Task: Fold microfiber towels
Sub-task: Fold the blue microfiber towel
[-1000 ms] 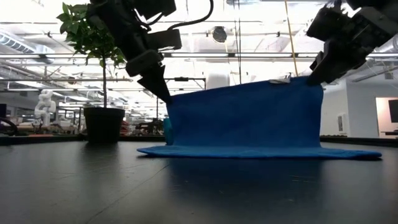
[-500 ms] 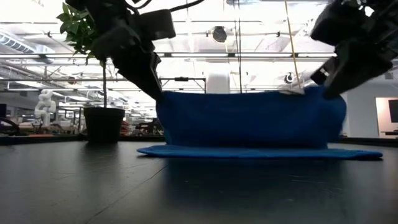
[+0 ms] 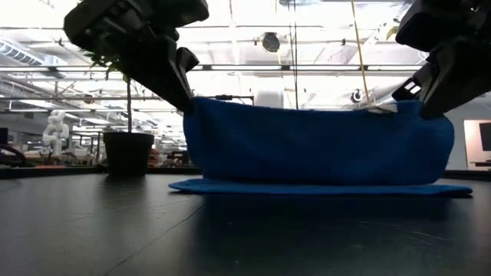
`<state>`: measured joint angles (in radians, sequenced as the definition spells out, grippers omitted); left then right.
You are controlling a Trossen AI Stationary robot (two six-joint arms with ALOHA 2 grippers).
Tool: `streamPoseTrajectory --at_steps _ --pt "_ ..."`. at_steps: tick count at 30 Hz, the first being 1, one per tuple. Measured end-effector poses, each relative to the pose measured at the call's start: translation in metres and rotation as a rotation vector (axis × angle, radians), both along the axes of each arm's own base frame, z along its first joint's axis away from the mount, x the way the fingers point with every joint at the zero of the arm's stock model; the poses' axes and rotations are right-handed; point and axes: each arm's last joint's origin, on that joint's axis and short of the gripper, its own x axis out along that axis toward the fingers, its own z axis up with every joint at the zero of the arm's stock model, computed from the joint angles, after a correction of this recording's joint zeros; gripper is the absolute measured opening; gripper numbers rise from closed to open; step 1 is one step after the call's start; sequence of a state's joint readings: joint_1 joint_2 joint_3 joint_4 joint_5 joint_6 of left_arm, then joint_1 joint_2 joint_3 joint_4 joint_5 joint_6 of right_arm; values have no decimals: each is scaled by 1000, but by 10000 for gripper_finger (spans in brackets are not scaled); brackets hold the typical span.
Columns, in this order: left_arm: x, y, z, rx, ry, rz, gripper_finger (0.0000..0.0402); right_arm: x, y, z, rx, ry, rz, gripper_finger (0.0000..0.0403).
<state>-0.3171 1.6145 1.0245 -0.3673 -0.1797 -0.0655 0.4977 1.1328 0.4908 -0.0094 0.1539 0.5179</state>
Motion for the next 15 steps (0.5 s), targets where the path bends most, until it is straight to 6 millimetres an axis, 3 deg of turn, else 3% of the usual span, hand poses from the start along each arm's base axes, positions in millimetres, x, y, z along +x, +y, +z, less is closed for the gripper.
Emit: streamPoseTrajectory --at_steps 6,15 --pt "3 -8 -8 12 -2 -37 47 0 1 1 -4 -9 16 20" --pt "5 -4 -14 23 29 -20 150 0 4 2 31 -19 62 118"
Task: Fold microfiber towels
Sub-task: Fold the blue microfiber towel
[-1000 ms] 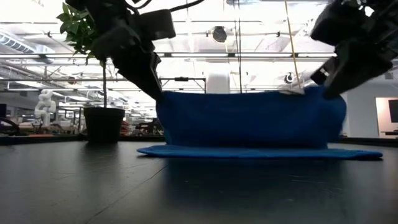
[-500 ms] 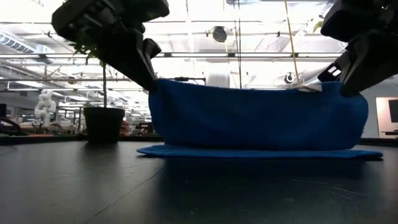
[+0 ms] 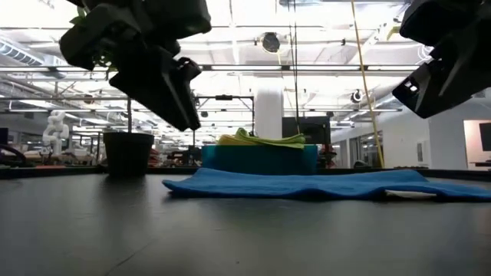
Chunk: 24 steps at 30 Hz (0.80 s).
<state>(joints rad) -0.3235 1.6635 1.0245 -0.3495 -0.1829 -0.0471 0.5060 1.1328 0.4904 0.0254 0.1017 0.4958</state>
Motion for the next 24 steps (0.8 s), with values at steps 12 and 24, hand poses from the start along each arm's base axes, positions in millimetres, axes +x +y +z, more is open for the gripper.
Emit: streamPoseTrajectory --at_steps 12,24 --pt "28 28 -17 -59 -70 37 177 5 -23 -25 -64 74 -188 120" --pt "43 66 -63 -96 33 222 139 4 -60 -60 -153 211 -415 89"
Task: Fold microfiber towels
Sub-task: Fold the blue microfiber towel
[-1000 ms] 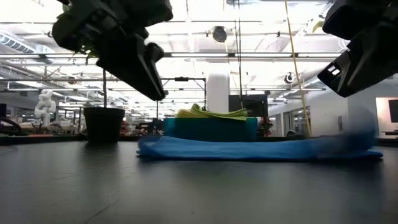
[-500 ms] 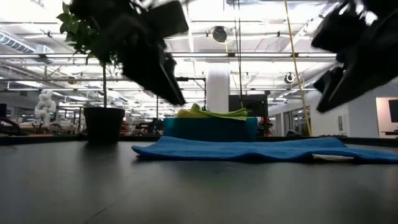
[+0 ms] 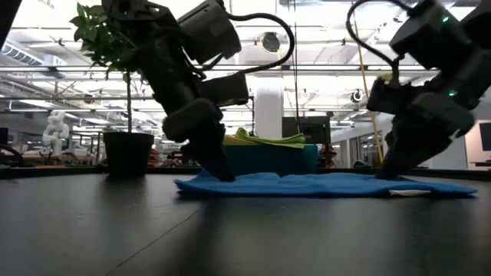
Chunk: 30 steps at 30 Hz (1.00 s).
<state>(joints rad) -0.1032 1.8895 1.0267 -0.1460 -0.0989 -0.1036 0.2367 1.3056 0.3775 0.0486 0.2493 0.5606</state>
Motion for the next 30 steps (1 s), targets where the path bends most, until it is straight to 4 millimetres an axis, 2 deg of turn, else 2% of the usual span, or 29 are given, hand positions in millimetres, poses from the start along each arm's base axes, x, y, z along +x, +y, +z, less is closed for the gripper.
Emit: streamPoseTrajectory --at_steps 6,14,17,21,25,30 --pt "5 0 -4 -82 -25 -6 136 2 -20 0 -111 -10 -111 86" --pt "3 -24 0 -234 -34 -213 136 3 -32 4 -141 -30 -145 86" --pt "-4 -27 12 -189 -22 -199 136 6 -28 12 -110 -94 -78 86" --pt "-14 -27 33 -40 -37 -139 136 13 -17 29 -82 -252 30 86" --pt "-22 -28 49 63 -52 -168 136 17 -6 38 -85 -361 99 86" --pt "-25 -26 45 122 2 -231 136 15 7 35 -74 -346 158 86"
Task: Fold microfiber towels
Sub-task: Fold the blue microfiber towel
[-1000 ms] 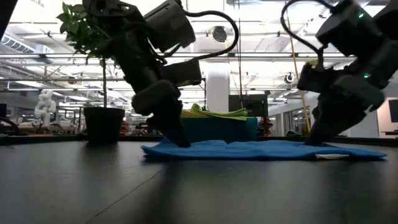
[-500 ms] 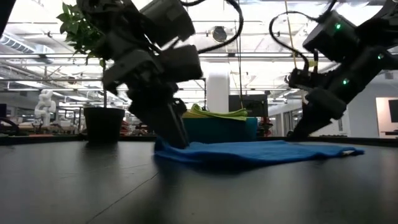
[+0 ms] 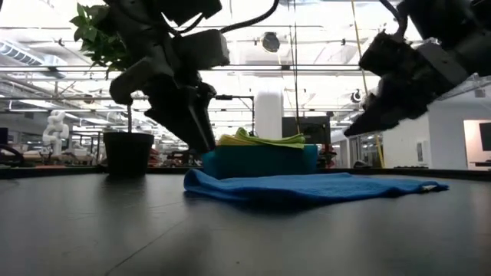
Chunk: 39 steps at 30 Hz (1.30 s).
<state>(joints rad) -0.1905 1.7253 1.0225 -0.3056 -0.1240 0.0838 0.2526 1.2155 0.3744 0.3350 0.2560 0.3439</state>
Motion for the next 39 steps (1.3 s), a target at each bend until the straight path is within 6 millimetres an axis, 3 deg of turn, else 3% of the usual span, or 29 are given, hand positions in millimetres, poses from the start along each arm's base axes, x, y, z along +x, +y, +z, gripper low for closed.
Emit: streamPoseTrajectory --at_steps 9,14,22,27,31,39 --pt "-5 6 -31 34 198 0 136 -1 13 -18 66 112 78 86" --pt "-3 2 -34 1 200 12 136 -1 9 -27 52 170 56 86" --pt "5 -30 -34 -89 71 -126 136 2 -16 -38 48 244 -82 86" --pt "13 -52 -31 -144 -66 -242 136 6 -33 -38 -26 221 -148 86" --pt "9 -66 -32 -136 -74 -302 136 10 -41 -34 -67 180 -146 86" --pt "-1 -62 -38 198 8 -306 136 13 -39 -30 -105 135 -103 86"
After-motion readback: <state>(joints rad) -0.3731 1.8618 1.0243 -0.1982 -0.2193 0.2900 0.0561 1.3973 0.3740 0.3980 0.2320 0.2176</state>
